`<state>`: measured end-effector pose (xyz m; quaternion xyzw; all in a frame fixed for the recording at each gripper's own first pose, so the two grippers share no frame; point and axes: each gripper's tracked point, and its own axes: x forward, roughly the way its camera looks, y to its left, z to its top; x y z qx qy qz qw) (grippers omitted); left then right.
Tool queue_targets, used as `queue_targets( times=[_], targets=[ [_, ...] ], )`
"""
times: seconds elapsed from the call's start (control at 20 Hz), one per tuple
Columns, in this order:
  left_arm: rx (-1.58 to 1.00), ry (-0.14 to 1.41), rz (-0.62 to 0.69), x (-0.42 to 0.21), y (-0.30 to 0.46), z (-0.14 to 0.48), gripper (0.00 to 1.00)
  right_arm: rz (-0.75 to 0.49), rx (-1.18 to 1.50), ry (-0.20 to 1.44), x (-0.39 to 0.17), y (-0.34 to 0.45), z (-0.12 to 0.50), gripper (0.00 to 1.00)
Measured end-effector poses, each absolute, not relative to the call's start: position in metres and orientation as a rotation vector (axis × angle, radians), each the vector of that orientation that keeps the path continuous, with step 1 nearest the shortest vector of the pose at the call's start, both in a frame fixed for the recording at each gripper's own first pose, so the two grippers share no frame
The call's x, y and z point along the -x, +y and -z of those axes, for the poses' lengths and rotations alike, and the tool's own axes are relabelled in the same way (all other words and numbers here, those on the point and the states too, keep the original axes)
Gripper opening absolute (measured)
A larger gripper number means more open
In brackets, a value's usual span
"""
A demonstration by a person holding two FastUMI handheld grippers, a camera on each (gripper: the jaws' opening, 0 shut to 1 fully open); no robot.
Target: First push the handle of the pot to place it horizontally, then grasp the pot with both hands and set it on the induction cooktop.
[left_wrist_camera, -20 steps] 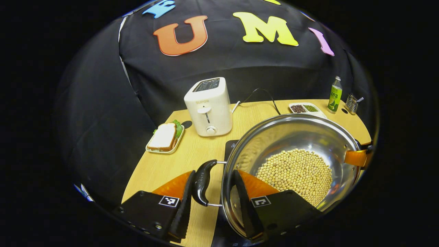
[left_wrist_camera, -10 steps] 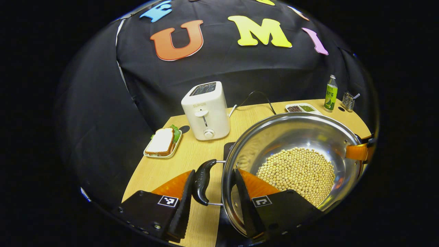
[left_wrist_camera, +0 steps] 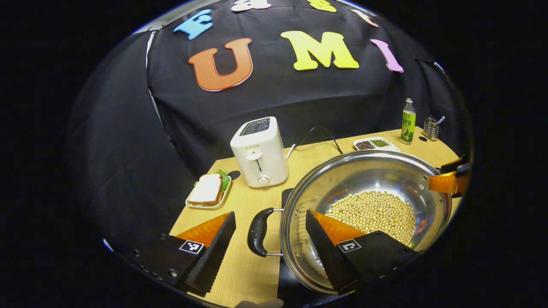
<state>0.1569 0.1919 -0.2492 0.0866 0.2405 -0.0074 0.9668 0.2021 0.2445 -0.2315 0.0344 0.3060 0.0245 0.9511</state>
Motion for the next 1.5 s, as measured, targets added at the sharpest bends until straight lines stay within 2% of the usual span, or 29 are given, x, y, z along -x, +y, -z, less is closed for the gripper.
queue_targets(
  times=[0.05, 0.1, 0.95, 1.5],
  targets=[
    [-0.179, 0.481, 0.008, -0.154, 0.192, 0.248, 0.96, -0.065, -0.064, 0.62, -0.201, 0.247, 0.232, 0.94],
    [-0.171, 0.472, 0.009, -0.155, 0.191, 0.246, 0.96, -0.077, -0.067, 0.615, -0.2, 0.248, 0.23, 0.94],
    [-0.143, 0.388, -0.043, -0.129, 0.178, 0.196, 0.96, -0.128, 0.004, 0.515, -0.182, 0.228, 0.192, 0.95],
    [-0.064, 0.207, -0.148, -0.058, 0.123, 0.065, 0.96, -0.153, 0.048, 0.261, -0.116, 0.146, 0.059, 0.96]
  ],
)
